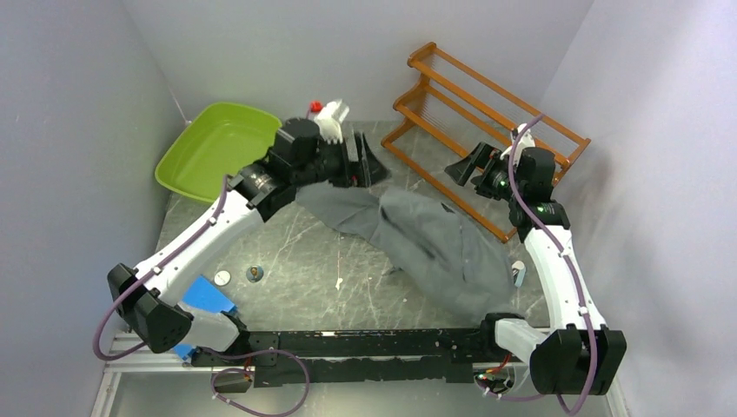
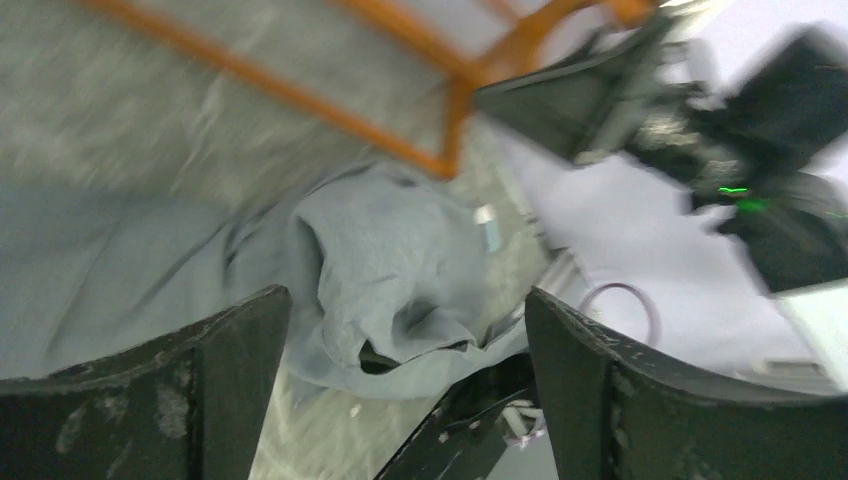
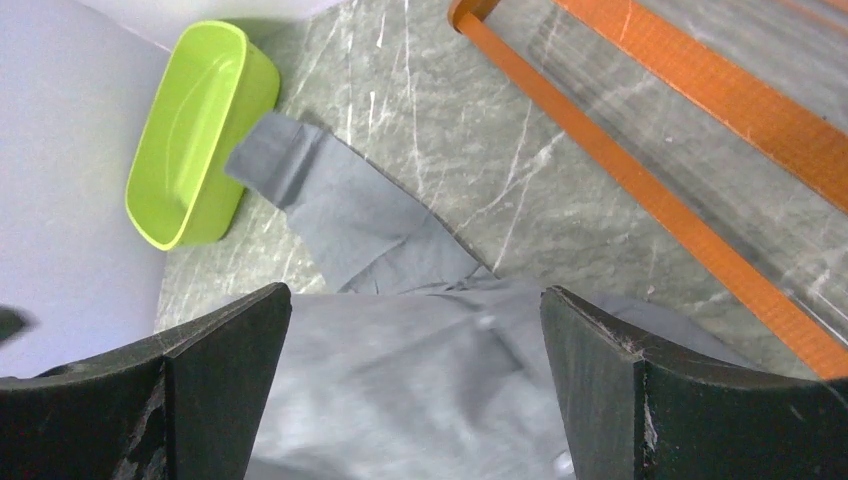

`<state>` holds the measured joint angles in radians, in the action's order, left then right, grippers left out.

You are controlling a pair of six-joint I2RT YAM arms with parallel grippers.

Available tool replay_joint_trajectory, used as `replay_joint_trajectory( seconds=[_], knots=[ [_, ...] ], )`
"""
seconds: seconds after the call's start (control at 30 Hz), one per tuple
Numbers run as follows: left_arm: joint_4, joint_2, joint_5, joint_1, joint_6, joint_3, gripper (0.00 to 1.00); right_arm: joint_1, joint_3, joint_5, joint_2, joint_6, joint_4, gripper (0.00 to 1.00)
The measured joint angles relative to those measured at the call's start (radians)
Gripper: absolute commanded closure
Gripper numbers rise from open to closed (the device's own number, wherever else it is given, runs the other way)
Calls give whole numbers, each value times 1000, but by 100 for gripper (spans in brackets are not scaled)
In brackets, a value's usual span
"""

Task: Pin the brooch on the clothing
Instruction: Place the clothes at the center of the board.

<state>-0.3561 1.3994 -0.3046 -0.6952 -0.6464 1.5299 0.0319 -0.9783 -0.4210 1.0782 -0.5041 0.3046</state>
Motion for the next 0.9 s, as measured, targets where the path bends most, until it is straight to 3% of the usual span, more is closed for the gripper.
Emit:
replay_joint_trajectory(
  seconds=[0.23,0.5,0.7,0.9],
  knots=[
    [-172,-42,278,23,-60,-303,5,0,119,-45,10,-14,-49,0],
    [-354,-137,465,94,-216,-481,5,-18,248,-126,75,-43,-111,0],
    [-471,-285,534,178,-398,-668,13,-24,271,-134,75,-30,-114,0],
    [-561,-425,528,345,-524,-866,19,-39,271,-135,74,-11,-114,0]
  ],
)
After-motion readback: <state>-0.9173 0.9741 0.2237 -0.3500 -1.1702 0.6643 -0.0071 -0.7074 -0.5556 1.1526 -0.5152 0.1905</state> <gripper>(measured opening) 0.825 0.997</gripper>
